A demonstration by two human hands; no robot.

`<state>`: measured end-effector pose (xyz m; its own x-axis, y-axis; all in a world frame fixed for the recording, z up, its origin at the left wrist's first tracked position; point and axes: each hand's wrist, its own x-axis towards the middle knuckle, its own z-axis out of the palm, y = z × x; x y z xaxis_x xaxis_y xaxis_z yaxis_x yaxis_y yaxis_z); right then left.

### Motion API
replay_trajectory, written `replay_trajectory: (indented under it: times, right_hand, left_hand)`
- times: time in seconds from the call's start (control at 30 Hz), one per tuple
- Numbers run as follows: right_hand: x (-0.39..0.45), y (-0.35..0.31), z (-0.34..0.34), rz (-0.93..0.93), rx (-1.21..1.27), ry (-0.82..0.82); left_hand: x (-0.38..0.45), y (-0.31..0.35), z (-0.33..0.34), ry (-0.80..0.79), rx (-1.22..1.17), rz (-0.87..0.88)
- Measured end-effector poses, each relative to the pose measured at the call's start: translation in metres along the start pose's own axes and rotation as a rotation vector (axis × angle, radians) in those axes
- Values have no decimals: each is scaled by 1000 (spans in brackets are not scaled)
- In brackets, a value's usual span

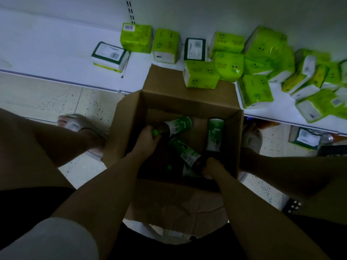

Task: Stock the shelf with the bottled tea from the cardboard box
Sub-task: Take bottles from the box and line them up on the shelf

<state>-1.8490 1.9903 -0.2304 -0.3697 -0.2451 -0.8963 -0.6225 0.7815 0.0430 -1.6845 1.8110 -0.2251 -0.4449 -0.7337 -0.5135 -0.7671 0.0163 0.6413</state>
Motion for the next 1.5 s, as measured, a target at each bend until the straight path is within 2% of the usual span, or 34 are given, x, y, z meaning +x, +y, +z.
replay_trajectory:
  times: [0.2, 0.33, 0.43, 0.5, 0.57, 0.63, 0.8, 1.0, 1.17, 1.3, 1.5]
  right_hand:
    - [-36, -12, -30, -225, 324, 263]
    - [-58, -33, -40, -343, 289, 504]
    - [-57, -37, -32, -387, 321, 590]
    - [-51, -40, -30, -405, 428, 631]
    - [-43, -49, -31, -437, 489, 642]
    - [-36, -60, -30, -465, 503, 625]
    - [-17, -73, -19, -493, 728, 552]
    - [-2, -81, -33, -538, 816, 466]
    - [-4, -65, -31, -549, 873, 557]
    - [-22, -55, -32, -468, 1078, 644]
    - [-67, -51, -63, -568, 1104, 789]
  left_hand:
    - [-28, 30, -20, 77, 11, 240]
    - [-38, 28, -22, 175, -12, 275]
    - [-37, 14, -22, 177, 2, 263]
    - [-33, 10, -21, 216, -54, 185]
    - [-25, 10, -19, 246, -71, 127]
    - [-16, 11, -16, 206, -65, 113]
    - [-9, 6, 2, 34, -372, -44]
    - [5, 20, 10, 90, -497, -41]
    - [2, 22, 1, 138, -512, -57]
    - [-11, 37, -9, 194, -502, -1]
    - [-40, 81, -47, 305, -419, 66]
